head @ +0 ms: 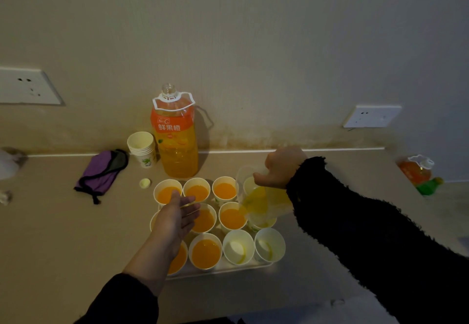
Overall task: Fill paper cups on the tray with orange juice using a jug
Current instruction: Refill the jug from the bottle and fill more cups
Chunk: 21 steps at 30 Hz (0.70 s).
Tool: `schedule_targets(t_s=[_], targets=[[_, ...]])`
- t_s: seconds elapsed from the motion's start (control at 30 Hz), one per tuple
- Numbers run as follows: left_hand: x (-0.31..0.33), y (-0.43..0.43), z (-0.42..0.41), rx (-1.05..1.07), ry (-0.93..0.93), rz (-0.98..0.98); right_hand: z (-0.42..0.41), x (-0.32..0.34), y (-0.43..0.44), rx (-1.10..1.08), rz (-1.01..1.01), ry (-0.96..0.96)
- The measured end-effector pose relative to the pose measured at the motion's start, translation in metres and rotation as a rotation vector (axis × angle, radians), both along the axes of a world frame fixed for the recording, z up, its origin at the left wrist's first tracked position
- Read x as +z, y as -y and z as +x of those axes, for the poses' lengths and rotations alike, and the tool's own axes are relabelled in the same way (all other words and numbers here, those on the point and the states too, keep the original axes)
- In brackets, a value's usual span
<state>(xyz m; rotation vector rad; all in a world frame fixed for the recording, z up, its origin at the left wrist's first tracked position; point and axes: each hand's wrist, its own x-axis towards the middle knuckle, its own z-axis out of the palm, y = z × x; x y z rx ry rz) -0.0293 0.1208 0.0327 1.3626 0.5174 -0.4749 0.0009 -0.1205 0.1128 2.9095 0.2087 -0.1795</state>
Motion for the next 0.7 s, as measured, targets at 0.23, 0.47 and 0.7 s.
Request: schedule_targets(t_s=[0.23, 0.47, 0.7], targets=[[0.001, 0.003, -0.002, -0.016, -0.003, -0.006, -0.004, 0.003, 0.003, -0.006, 0.017, -0.006], [0.003, 0.01, -0.014, -0.057, 0.007, -0.036, -0.016, 0.012, 0.011, -0.09, 0.129, 0.002], [0.002, 0.009, -0.023, -0.107, 0.024, -0.037, -0.032, 0.016, 0.017, -0.12, 0.221, 0.04]])
